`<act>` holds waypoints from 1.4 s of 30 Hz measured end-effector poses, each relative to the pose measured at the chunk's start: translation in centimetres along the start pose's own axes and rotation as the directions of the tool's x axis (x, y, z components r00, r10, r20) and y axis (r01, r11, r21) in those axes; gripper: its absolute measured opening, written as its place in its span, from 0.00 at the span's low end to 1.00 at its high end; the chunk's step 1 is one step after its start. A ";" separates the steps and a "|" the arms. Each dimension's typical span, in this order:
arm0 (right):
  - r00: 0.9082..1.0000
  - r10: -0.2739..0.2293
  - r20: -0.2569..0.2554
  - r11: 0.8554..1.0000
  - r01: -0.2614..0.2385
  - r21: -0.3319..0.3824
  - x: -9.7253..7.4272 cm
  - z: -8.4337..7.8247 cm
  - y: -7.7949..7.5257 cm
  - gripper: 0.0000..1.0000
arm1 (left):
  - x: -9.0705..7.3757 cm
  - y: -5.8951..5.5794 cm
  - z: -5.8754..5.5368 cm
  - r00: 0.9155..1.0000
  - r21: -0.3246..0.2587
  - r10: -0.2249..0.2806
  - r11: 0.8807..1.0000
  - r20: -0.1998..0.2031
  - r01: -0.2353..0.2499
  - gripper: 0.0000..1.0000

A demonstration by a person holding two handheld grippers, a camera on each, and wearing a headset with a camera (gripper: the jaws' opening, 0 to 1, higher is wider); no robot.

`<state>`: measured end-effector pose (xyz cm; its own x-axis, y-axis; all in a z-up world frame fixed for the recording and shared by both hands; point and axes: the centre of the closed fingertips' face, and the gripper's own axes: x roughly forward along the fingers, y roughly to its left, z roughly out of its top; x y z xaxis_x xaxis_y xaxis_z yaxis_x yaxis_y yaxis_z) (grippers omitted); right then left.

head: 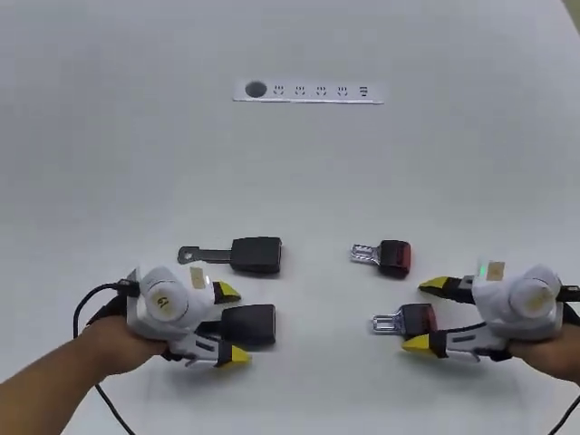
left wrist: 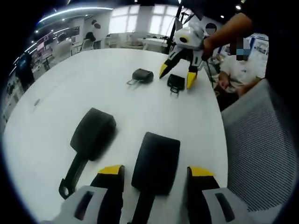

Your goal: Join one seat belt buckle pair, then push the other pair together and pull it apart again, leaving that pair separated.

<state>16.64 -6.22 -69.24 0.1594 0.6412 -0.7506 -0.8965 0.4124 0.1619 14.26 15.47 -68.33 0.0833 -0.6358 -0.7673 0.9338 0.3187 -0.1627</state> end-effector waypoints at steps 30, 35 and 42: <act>0.998 0.038 -0.054 0.983 -0.047 -0.178 -1.5 -0.2 1.6 0.35 | 0.2 0.9 -1.0 0.997 0.259 -0.045 0.964 -0.067 0.061 0.33; 0.996 0.029 -0.081 0.981 -0.044 -0.190 -1.3 -0.4 1.3 0.34 | 0.2 0.9 -1.1 0.996 0.247 -0.039 0.967 -0.079 0.057 0.33; 0.995 0.019 -0.096 0.981 -0.037 -0.189 -1.2 -0.4 1.3 0.34 | 0.1 0.8 -1.2 0.995 0.243 -0.038 0.968 -0.088 0.058 0.33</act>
<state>15.06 -6.70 -68.43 0.1022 0.5836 -0.8056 -0.9636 0.2592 0.0655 14.58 16.50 -69.34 0.0168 -0.5832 -0.8122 0.9936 0.1005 -0.0516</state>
